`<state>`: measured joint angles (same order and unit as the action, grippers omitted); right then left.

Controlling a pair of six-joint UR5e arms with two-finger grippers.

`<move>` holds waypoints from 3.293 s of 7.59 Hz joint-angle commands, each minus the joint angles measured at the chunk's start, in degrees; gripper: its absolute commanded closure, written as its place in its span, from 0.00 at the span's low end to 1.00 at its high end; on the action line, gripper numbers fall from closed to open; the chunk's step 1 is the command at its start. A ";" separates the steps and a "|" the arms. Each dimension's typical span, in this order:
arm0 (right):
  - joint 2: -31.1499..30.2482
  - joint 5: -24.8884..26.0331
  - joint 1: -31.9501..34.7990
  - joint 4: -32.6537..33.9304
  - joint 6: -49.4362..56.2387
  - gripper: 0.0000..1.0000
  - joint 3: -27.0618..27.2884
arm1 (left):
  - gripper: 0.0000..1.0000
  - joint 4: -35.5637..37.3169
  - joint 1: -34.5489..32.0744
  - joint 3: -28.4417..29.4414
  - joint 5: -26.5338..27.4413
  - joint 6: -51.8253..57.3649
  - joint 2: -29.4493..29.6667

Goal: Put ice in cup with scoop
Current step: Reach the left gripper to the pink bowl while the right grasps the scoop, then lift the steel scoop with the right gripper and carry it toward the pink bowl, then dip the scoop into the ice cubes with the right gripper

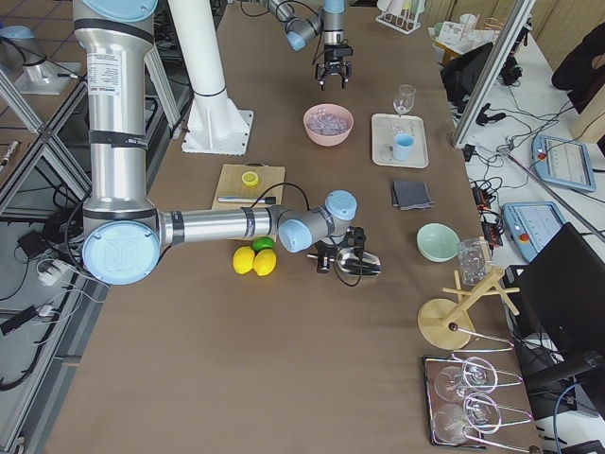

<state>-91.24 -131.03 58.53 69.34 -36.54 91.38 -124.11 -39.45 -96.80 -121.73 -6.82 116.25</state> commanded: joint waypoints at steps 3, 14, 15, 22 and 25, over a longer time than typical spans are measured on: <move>-2.43 -1.42 0.10 3.84 0.15 1.00 7.09 | 0.02 -19.71 2.88 12.21 3.34 5.24 1.77; 23.09 21.58 -9.11 50.20 62.25 1.00 34.20 | 0.02 -37.87 7.28 27.19 3.87 8.23 7.59; 23.47 23.52 -10.18 53.94 66.55 1.00 35.00 | 0.02 -37.87 7.28 27.19 3.87 7.53 7.59; 52.11 39.09 -22.65 81.31 75.30 1.00 17.11 | 0.02 -37.96 7.28 27.10 3.78 5.68 7.59; 55.55 41.90 -25.29 81.13 74.51 1.00 7.78 | 0.02 -38.04 7.28 27.01 3.78 5.68 7.67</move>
<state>-37.67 -90.89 35.17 150.47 38.62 104.07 -162.13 -32.17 -69.75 -117.94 -1.14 123.87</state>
